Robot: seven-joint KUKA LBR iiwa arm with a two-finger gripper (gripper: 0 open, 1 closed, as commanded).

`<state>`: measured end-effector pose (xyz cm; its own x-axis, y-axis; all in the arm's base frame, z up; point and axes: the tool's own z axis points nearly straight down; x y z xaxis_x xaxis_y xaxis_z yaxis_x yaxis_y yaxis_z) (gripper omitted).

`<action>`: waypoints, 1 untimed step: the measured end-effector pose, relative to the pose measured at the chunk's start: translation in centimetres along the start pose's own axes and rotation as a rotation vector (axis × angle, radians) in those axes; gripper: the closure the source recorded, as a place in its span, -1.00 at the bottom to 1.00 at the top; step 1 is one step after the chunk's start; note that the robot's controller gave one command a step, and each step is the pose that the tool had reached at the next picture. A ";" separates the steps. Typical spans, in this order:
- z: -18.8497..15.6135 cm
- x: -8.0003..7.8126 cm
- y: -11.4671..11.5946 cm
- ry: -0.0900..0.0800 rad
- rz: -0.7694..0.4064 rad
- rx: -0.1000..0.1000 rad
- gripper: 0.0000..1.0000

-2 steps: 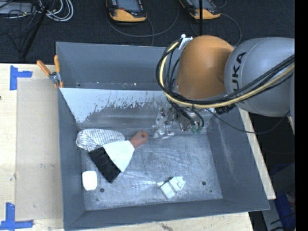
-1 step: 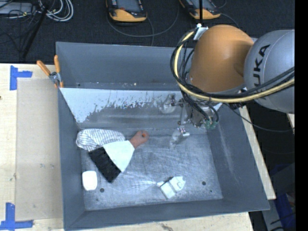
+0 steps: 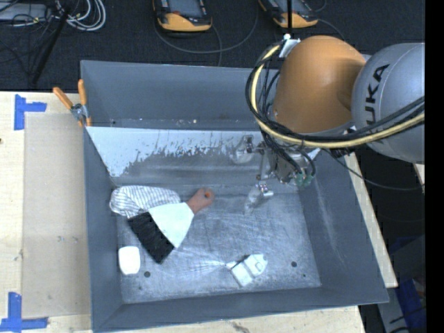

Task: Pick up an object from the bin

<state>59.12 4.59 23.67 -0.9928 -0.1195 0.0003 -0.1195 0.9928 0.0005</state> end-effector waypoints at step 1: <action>4.0 -0.4 0.7 -0.009 -0.007 0.001 -1.00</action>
Offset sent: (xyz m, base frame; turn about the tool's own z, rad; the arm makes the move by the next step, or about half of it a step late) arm -0.0213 0.0580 -0.1001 0.0505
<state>59.46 5.31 19.69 -0.9920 -0.1263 -0.0086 -0.1263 0.9920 -0.0003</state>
